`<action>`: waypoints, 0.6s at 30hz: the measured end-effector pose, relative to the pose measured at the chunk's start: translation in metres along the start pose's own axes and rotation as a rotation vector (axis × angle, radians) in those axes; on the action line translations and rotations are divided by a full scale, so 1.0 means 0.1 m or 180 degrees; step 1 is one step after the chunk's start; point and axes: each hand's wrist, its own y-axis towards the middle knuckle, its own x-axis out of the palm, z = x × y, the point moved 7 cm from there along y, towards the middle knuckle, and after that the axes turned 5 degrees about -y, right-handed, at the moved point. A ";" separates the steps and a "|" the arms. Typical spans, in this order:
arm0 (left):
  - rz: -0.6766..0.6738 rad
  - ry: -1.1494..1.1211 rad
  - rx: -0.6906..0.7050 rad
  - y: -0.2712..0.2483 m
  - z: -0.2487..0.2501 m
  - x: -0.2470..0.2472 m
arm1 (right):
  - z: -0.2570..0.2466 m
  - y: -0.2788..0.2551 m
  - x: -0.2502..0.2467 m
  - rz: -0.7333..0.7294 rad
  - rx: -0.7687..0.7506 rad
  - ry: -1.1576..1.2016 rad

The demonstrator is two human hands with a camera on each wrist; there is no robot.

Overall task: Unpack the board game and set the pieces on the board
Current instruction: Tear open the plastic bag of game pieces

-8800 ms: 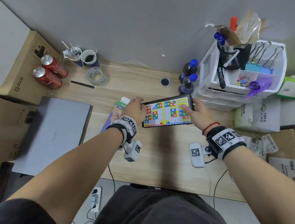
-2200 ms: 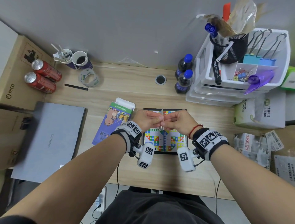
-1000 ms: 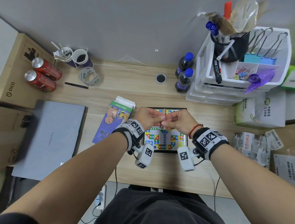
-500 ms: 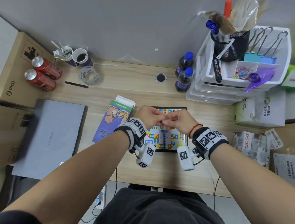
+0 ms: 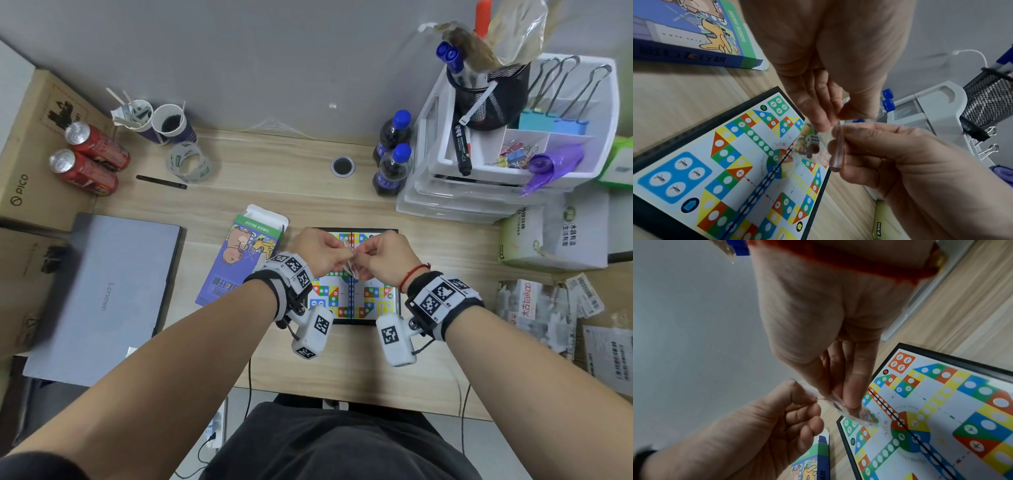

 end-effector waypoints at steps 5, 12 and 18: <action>0.0277 0.0448 -0.0024 0.03 -0.06 -0.14 | 0.15 0.01 -0.14 0.0223 0.0263 0.0039; -0.0202 0.0550 0.0037 0.01 0.00 -0.01 | 0.16 0.00 -0.16 0.0370 0.0038 -0.0363; -0.0541 0.0302 0.0185 0.04 0.00 0.03 | 0.14 0.01 -0.24 0.0469 -0.0164 -0.0456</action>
